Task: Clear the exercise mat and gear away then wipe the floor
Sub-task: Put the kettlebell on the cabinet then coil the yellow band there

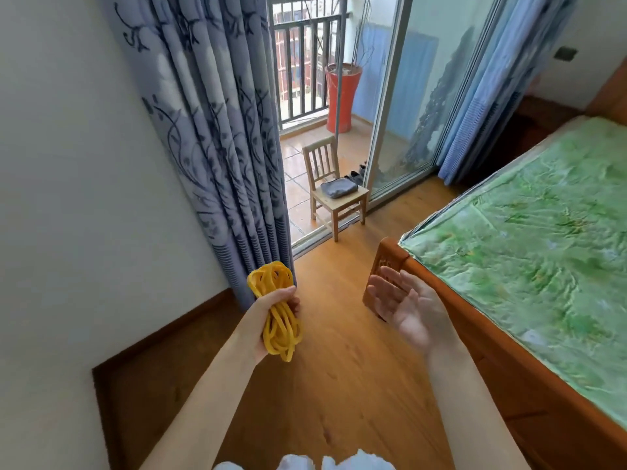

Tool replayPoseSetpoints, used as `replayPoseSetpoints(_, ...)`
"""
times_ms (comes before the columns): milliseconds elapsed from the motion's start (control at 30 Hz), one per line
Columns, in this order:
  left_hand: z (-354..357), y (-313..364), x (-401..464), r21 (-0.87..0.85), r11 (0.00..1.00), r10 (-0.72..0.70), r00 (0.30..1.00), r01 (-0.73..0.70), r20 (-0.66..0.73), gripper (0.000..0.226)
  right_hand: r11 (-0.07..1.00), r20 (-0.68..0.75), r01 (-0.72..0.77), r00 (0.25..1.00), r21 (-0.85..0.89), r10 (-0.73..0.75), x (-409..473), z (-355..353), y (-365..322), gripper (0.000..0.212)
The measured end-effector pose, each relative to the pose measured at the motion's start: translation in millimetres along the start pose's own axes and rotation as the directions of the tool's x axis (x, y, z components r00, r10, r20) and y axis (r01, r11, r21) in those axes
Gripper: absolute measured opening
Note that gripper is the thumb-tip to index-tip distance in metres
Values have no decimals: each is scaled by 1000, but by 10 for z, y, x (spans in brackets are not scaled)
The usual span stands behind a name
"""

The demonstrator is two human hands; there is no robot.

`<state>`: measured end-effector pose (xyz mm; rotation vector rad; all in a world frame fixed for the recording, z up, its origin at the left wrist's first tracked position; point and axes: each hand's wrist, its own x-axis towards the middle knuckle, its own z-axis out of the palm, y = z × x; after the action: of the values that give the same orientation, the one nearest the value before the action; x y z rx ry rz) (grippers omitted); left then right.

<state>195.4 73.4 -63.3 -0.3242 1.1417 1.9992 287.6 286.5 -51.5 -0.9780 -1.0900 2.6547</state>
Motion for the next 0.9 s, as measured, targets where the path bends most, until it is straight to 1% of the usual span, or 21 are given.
replayPoseSetpoints(100, 108, 244, 422, -12, 999, -39, 999, 40, 36, 15, 998, -44, 19, 999, 54, -17, 293, 6, -161, 26)
replayPoseSetpoints(233, 250, 480, 1029, 15, 995, -101, 994, 101, 49, 14, 991, -97, 39, 995, 128, -27, 793, -29, -427, 25)
replayPoseSetpoints(367, 497, 694, 1643, 21, 988, -151, 987, 150, 55, 18, 992, -95, 44, 995, 122, -32, 1394, 15, -757, 23)
replayPoseSetpoints(533, 971, 1112, 2490, 53, 988, -148, 988, 145, 50, 20, 994, -43, 33, 999, 103, -29, 2256, 135, -1360, 21)
replayPoseSetpoints(667, 1384, 1386, 3087, 50, 989, -143, 988, 141, 59, 24, 992, -10, 74, 997, 100, -74, 2850, 226, -1952, 23)
replayPoseSetpoints(767, 1606, 1559, 3496, 43, 989, -143, 988, 141, 51, 28, 990, -18, 85, 996, 116, -84, 3214, 259, -2286, 23)
replayPoseSetpoints(900, 1879, 1792, 4038, 37, 988, -154, 987, 153, 34, 23, 990, -61, 63, 997, 125, -56, 3626, 233, -2550, 23)
